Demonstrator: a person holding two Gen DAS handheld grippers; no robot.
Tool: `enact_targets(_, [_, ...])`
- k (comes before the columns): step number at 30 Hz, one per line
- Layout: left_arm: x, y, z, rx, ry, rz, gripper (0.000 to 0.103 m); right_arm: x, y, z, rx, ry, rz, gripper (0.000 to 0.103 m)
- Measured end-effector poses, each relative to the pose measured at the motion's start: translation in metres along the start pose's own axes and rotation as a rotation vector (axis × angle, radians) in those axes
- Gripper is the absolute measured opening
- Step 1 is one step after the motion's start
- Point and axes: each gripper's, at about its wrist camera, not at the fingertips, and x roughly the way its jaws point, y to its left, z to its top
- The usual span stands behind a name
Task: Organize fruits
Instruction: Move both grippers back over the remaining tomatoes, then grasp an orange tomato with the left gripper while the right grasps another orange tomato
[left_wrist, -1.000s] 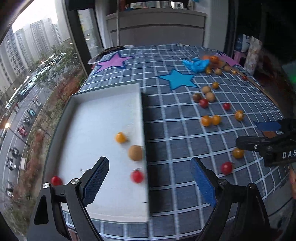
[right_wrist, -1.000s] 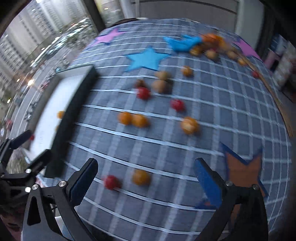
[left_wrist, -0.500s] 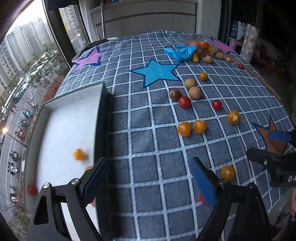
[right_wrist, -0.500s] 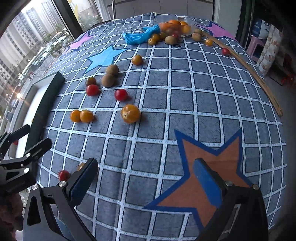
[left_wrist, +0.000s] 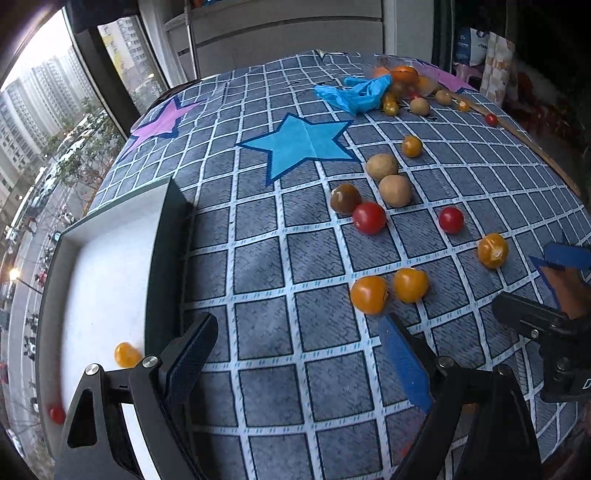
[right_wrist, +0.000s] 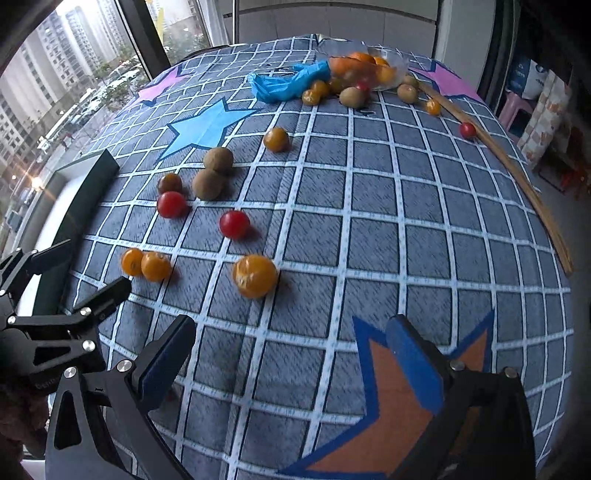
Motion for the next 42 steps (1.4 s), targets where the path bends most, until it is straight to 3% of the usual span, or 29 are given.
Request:
enact_targets(3, [0.005,-0.004,0.002,0.011,0.003,-0.002,0.090,0.004,0.001,0.003,-0.008,-0.004,0.000,0.102])
enact_targets(5, [0.006,-0.006,0.003,0.016,-0.009,-0.010,0.084,0.006,0.002,0.005,-0.008,-0.002,0.003,0.097])
enact_targets(9, [0.007,-0.010,0.008,0.033,-0.022,-0.010,0.083,0.006,0.007,0.010,-0.031,-0.015,-0.011,0.079])
enact_targets(11, [0.007,-0.011,0.010,0.033,-0.025,-0.034,0.069,0.006,0.009,0.013,-0.037,-0.019,-0.004,0.070])
enact_targets(13, [0.007,-0.012,0.011,0.033,-0.022,-0.042,0.066,0.006,0.011,0.015,-0.044,-0.018,0.001,0.063])
enact_targets(17, [0.006,-0.017,0.012,0.032,-0.016,-0.098,0.036,0.007,0.017,0.015,-0.075,-0.020,-0.001,0.049])
enact_targets(19, [0.005,-0.021,0.012,0.044,-0.017,-0.113,0.025,0.006,0.019,0.014,-0.086,-0.022,0.000,0.040])
enact_targets(21, [0.004,-0.026,0.010,0.061,-0.019,-0.112,0.023,0.005,0.019,0.013,-0.087,-0.025,0.011,0.027])
enact_targets(30, [-0.007,-0.019,-0.001,0.046,-0.013,-0.135,0.023,-0.002,0.002,0.003,0.032,-0.005,0.136,0.027])
enact_targets(42, [-0.046,0.000,-0.020,0.013,-0.067,-0.153,0.023,-0.021,-0.004,-0.012,0.080,0.013,0.159,0.027])
